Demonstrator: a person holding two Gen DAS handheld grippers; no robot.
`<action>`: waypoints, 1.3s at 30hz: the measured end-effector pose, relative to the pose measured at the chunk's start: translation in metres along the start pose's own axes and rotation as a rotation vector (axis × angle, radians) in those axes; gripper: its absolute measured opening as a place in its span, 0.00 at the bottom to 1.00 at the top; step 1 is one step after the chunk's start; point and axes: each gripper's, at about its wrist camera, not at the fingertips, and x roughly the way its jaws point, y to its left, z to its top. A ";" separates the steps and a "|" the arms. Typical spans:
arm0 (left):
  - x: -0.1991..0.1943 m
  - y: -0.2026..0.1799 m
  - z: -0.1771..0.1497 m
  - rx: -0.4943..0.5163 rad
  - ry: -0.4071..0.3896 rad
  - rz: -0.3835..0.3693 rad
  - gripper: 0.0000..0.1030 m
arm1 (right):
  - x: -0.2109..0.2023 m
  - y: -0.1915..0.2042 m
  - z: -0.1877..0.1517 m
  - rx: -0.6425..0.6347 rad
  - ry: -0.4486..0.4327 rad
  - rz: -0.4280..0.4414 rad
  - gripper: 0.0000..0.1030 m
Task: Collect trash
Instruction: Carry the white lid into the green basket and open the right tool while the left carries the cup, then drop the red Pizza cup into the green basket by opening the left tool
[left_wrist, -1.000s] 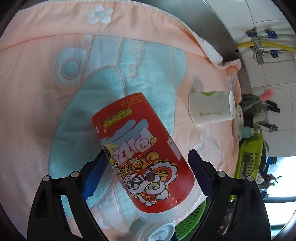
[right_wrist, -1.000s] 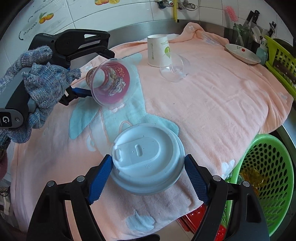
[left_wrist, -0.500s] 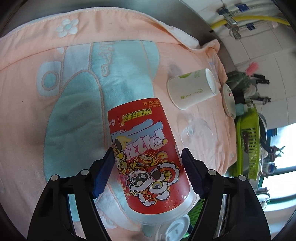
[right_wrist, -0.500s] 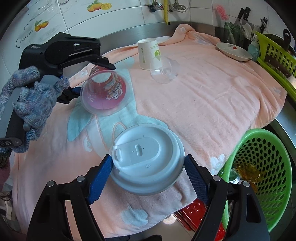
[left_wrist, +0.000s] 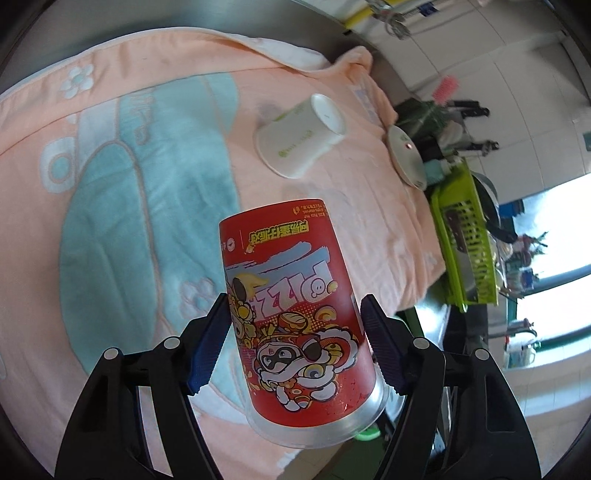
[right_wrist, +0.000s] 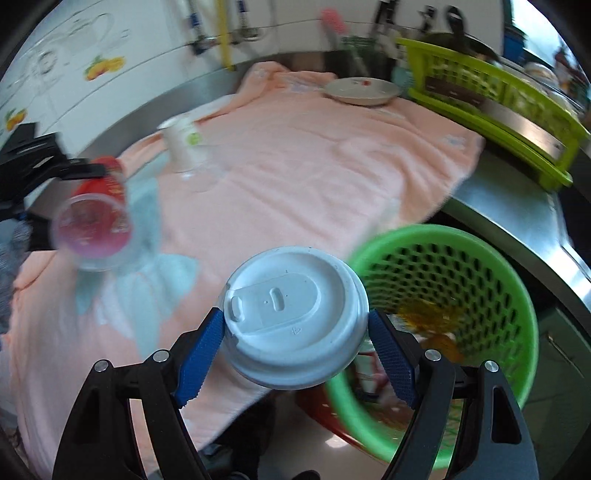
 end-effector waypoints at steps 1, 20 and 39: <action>-0.001 -0.003 -0.003 0.009 0.006 -0.008 0.68 | 0.001 -0.011 0.000 0.016 0.004 -0.030 0.74; 0.048 -0.118 -0.079 0.236 0.150 -0.107 0.68 | -0.022 -0.128 -0.028 0.192 -0.001 -0.207 0.79; 0.190 -0.209 -0.159 0.372 0.357 -0.074 0.70 | -0.114 -0.154 -0.089 0.243 -0.096 -0.209 0.79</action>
